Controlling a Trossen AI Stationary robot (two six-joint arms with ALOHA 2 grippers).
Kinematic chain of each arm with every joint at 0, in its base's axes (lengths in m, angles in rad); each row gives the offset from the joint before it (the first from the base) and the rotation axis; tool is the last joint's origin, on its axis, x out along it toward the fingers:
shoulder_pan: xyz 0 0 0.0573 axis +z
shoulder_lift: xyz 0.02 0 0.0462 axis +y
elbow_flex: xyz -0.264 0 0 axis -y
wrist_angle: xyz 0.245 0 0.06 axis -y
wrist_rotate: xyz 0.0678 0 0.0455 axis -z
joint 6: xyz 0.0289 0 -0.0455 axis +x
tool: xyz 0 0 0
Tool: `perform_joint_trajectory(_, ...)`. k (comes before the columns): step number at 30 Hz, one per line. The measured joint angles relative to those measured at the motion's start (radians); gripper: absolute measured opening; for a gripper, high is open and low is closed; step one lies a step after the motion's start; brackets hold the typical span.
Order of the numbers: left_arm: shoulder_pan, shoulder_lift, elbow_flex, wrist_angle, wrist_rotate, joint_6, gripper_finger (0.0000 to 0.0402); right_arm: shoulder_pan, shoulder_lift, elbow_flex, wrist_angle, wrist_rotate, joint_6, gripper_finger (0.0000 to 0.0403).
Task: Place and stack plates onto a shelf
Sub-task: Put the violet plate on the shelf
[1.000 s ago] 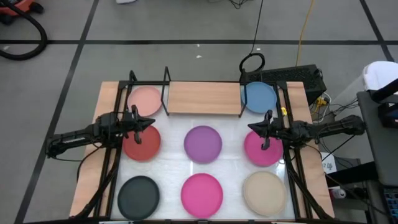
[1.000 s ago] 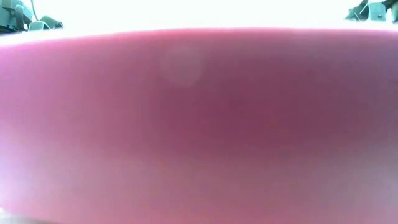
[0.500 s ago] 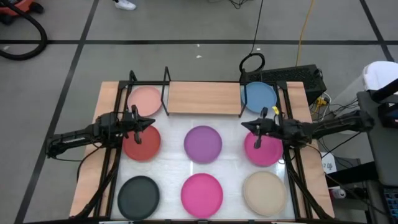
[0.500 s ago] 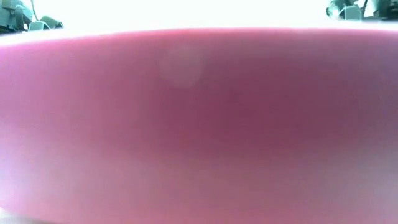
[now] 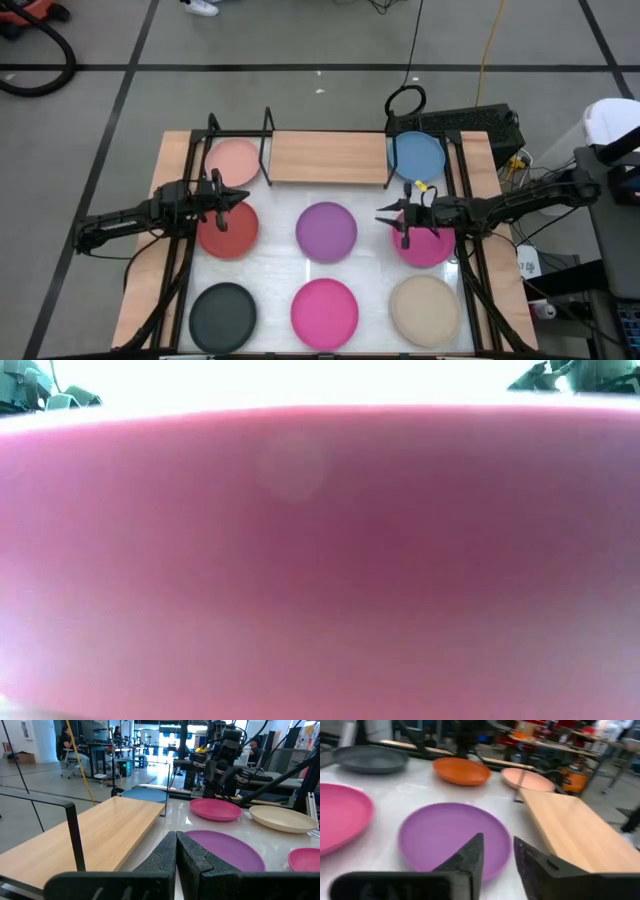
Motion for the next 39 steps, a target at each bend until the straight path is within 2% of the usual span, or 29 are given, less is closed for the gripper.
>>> perform_joint_trajectory(5,0.000,0.000,0.000,0.000,0.000,0.000,0.0010,0.006,0.131,0.067,-0.026,-0.058,-0.005,0.0149)
perform_joint_trajectory(10,0.000,0.000,0.000,0.000,0.000,0.000,0.0010,0.049,0.274,0.141,-0.075,-0.079,-0.068,0.0168)
perform_joint_trajectory(15,0.000,0.000,0.000,0.000,0.000,0.000,0.0010,0.102,0.403,0.184,-0.062,-0.079,-0.160,0.0167)
perform_joint_trajectory(26,0.000,0.000,0.000,0.000,0.000,0.000,0.0010,0.120,0.668,0.294,-0.014,-0.077,-0.176,0.0165)
perform_joint_trajectory(34,0.000,0.000,0.000,0.000,0.000,0.000,0.0010,0.120,0.796,0.334,-0.014,-0.019,-0.195,0.0164)
perform_joint_trajectory(39,0.000,0.000,0.000,0.000,0.000,0.000,0.0010,0.111,0.840,0.344,0.010,-0.017,-0.200,0.0153)
